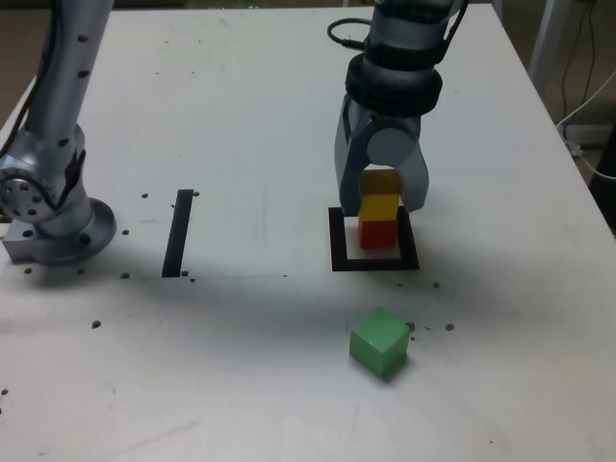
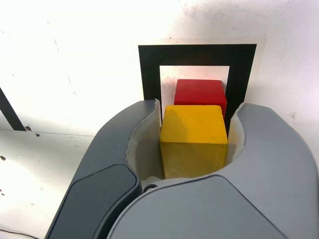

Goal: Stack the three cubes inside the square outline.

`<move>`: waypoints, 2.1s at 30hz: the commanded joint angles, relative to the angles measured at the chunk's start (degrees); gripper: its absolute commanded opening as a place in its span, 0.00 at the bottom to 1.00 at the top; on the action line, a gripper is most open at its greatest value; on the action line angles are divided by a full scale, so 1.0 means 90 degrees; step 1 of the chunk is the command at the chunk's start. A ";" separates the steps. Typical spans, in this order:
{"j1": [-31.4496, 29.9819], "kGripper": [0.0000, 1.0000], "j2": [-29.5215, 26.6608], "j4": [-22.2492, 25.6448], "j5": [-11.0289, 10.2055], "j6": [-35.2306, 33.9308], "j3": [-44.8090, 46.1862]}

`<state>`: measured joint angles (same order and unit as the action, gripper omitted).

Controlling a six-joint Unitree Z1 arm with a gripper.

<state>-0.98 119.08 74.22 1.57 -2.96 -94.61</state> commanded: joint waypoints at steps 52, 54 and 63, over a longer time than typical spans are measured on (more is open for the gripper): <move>-0.2827 1.00 -0.0337 -0.1279 0.1118 -0.5914 0.0852; -0.2777 1.00 -0.0205 -0.1353 0.1076 -0.5930 0.0825; -0.2517 0.89 0.0232 -0.1432 0.1121 -0.5792 0.0776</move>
<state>-23.95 120.54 61.31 11.47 -55.26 -87.43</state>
